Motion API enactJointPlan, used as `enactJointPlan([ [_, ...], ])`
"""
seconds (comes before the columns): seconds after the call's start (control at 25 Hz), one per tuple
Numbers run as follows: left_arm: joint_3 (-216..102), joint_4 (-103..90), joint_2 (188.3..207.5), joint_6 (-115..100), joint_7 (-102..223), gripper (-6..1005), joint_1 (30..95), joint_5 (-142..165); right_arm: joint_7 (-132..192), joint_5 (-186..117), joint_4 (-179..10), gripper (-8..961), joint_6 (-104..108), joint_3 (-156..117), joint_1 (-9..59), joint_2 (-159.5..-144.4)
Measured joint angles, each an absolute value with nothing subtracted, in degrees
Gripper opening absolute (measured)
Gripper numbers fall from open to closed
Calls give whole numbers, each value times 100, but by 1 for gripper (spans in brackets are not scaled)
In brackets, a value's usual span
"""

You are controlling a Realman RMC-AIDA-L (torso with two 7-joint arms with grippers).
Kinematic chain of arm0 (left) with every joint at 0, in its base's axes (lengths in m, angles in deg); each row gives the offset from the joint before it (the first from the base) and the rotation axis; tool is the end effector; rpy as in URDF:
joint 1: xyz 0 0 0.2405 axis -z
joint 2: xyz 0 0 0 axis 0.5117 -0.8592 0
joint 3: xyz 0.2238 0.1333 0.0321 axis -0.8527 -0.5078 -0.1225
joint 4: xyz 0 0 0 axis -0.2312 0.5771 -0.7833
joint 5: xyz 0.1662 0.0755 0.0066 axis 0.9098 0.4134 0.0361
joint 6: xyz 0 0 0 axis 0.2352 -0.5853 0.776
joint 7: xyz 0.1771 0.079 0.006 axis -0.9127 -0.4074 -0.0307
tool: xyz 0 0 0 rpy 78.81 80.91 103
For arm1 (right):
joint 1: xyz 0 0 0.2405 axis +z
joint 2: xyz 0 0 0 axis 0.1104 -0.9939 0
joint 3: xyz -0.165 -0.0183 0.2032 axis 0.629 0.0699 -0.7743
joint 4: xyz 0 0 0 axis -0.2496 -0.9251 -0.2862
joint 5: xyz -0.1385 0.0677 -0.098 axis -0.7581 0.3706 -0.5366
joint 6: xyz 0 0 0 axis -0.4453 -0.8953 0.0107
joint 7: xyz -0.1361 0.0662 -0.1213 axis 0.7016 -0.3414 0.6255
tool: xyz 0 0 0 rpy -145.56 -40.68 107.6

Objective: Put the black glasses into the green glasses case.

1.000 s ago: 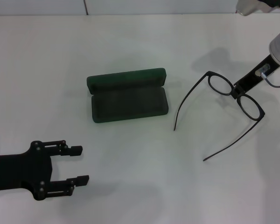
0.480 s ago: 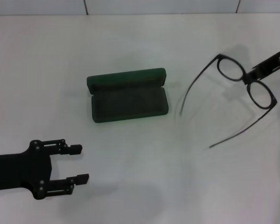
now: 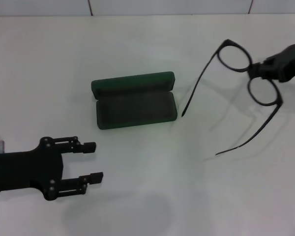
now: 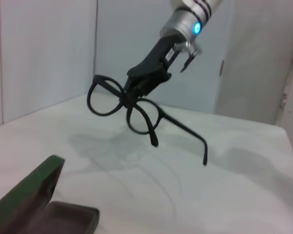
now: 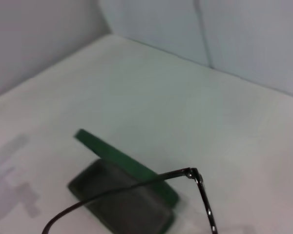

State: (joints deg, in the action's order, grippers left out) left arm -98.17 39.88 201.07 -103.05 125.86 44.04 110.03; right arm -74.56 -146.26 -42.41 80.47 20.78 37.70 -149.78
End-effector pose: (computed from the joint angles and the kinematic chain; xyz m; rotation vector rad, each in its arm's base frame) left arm -0.2692 0.2316 -0.0268 -2.8354 -0.3603 -0.6887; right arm 0.1990 0.4006 0.0011 -2.7779 0.7377 0.2470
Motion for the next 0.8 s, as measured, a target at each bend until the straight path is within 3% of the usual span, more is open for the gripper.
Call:
enactJointPlan([
  [0.16,-9756,3904,20122,-10342,12573,679,4510,10925,-6774,-14159,-4261,68,8106,2070,3677,-15083],
  [0.4,-9765,3622,20099,-10356,12514,532,4744,10917,-6473,-13660,-4278,67,8157,2063,3646,-15096],
  [0.8,-9791,2947,20071,-10361,12233,115,5158,11068,-5698,-12170,-5002,68,8136,2048,3501,-15101],
])
